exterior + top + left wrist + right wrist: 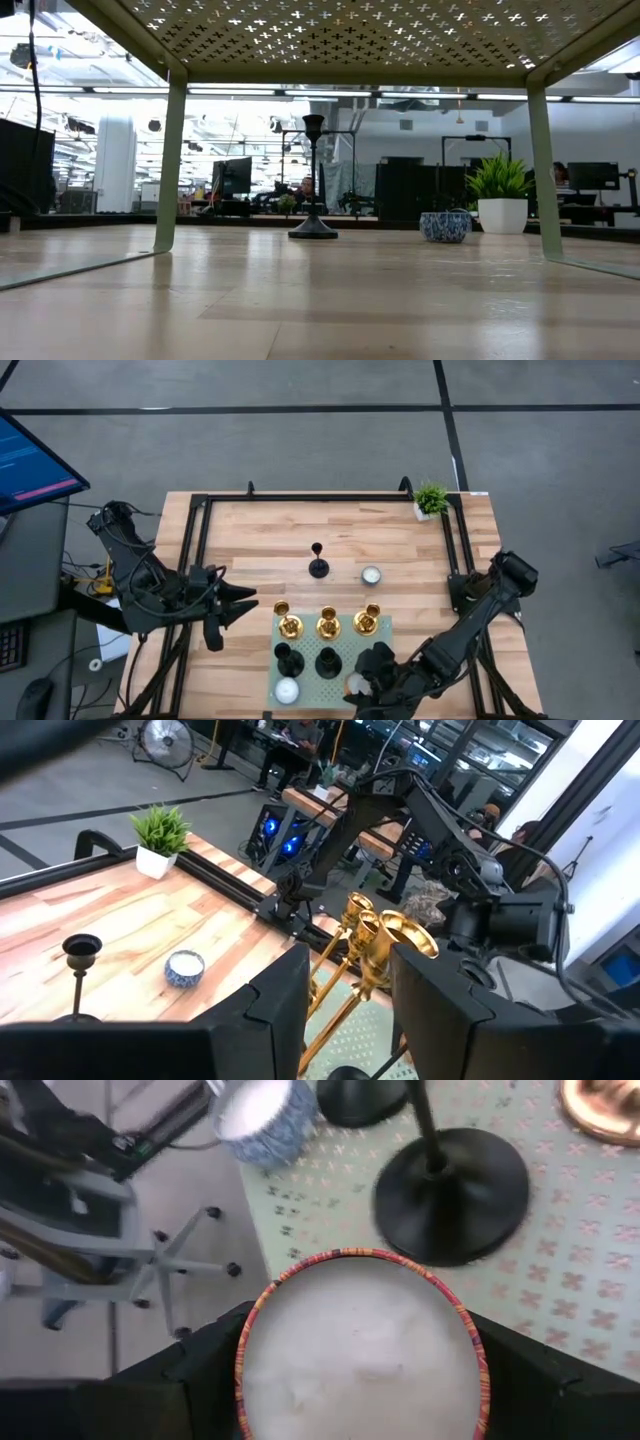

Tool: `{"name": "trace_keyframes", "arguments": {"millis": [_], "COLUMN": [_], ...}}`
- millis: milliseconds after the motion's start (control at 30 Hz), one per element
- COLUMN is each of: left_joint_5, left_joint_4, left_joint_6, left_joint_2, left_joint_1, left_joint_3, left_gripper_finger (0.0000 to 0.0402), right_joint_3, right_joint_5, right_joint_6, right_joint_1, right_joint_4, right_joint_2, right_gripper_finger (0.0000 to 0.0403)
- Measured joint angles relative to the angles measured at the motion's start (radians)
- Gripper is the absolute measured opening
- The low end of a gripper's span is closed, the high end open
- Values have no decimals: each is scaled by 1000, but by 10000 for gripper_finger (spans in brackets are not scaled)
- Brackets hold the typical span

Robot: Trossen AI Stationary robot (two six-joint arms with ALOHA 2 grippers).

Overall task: Pick & Place candle stick holders
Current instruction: Put the orange scented candle on the shelf aligned with the other blue scented candle

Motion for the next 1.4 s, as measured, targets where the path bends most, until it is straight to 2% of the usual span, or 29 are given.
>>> {"name": "trace_keyframes", "arguments": {"millis": [267,600,1033,1400], "left_joint_5": [1,1,1,1], "left_joint_4": [6,12,22,34], "left_joint_6": [0,8,34,79], "left_joint_2": [0,0,0,0], "left_joint_1": [0,0,0,0], "left_joint_3": [0,0,0,0], "left_gripper_finger": [139,139,139,139], "right_joint_3": [0,1,5,45], "right_joint_5": [-26,-55,-179,-283], "right_joint_6": [-22,-48,-67,-72], "right_joint_1": [-6,-6,-34,-64], "right_joint_4": [3,-10,-27,-80], "right_joint_2": [57,57,56,58], "right_gripper_finger": [286,286,287,328]}}
